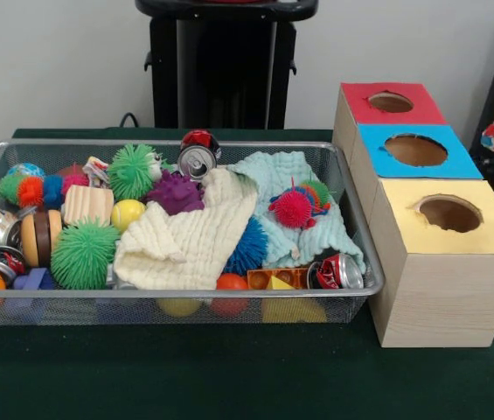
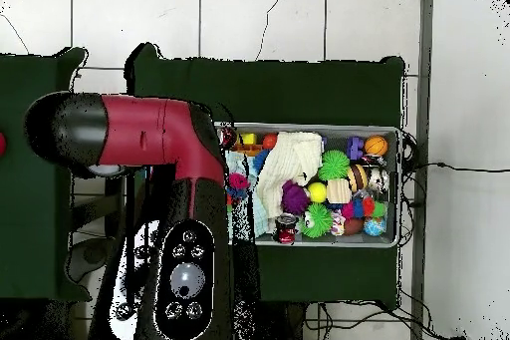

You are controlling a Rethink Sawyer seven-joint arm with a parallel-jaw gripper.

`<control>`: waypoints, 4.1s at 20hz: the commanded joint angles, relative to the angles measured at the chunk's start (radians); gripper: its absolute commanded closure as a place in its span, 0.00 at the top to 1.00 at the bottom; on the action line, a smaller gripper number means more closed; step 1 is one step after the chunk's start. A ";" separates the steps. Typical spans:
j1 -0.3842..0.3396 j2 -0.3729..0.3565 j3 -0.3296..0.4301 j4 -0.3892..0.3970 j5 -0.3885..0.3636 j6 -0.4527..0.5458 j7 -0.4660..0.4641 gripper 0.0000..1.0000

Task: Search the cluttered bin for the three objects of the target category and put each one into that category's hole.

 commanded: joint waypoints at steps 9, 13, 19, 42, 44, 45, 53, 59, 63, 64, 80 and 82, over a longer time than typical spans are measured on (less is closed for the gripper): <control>0.019 0.089 -0.041 0.077 -0.066 0.005 0.250 0.00; 0.018 0.100 -0.046 0.094 -0.054 -0.027 0.242 0.00; 0.023 0.117 -0.059 0.093 -0.050 -0.035 0.246 0.00; -0.025 0.187 -0.035 0.091 -0.009 -0.157 0.228 0.00; -0.028 0.187 -0.034 0.090 -0.007 -0.158 0.223 0.00; -0.029 0.187 -0.032 0.090 -0.006 -0.158 0.221 0.00; -0.044 0.214 -0.033 0.061 0.003 -0.143 0.235 0.00; -0.051 0.217 -0.036 0.058 0.005 -0.135 0.239 0.00; -0.055 0.220 -0.037 0.048 0.007 -0.139 0.240 0.00; -0.057 0.221 -0.036 0.047 0.008 -0.143 0.239 0.00; -0.095 0.238 0.037 0.128 0.048 -0.388 0.204 0.00; -0.103 0.239 0.052 0.129 0.057 -0.409 0.197 0.00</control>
